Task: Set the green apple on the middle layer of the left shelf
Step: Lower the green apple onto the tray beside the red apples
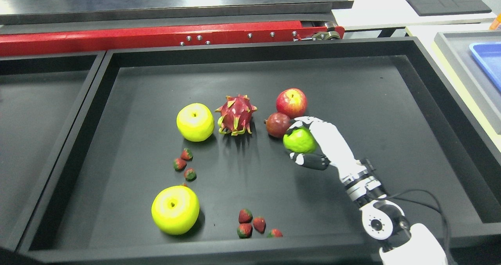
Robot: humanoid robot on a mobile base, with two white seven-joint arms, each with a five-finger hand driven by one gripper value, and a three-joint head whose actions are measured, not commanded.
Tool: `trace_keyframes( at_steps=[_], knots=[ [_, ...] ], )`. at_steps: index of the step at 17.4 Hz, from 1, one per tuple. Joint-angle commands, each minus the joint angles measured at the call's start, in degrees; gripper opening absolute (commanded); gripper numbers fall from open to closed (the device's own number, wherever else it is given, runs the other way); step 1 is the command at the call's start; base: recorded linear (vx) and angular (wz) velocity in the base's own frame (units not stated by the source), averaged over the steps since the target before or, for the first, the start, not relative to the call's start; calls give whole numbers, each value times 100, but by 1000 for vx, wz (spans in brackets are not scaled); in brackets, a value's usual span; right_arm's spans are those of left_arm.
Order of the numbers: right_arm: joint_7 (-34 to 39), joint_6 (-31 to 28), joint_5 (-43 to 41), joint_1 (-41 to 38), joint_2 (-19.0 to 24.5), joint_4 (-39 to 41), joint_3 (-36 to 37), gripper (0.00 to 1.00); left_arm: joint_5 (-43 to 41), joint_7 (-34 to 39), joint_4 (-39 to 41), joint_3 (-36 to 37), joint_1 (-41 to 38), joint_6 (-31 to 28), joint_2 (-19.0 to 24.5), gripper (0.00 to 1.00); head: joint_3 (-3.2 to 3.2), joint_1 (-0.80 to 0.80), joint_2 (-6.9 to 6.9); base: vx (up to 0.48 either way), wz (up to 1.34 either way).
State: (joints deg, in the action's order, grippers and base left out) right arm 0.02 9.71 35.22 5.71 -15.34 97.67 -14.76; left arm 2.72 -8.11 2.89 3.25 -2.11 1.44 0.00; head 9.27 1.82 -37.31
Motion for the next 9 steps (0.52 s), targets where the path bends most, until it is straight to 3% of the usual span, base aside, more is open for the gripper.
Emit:
trace_keyframes(
  at_steps=[1,5,6,7,8,9],
  knots=[
    [182,136,108,290,163,-72,-1739,3,0,2,-8,0,0,-4,100,100,0,0,0,213,-146],
    [243,242,161,237,496,-291,-2004,5,0,2,1,0,0,-4,100,100,0,0,0,165,-118],
    [383,242,109,237,549,-371,-1952,12,0,2,-7,0,0,-4,100,100,0,0,0,143,-82],
    [628,163,39,220,558,-398,-1891,41,0,2,1,0,0,-4,100,100,0,0,0,143,-82],
    [726,162,-40,202,541,-398,-1690,99,0,2,1,0,0,-4,100,100,0,0,0,114,-93],
    [771,154,-180,150,550,-398,-1357,100,0,2,1,0,0,-4,100,100,0,0,1,114,-93]
  ],
)
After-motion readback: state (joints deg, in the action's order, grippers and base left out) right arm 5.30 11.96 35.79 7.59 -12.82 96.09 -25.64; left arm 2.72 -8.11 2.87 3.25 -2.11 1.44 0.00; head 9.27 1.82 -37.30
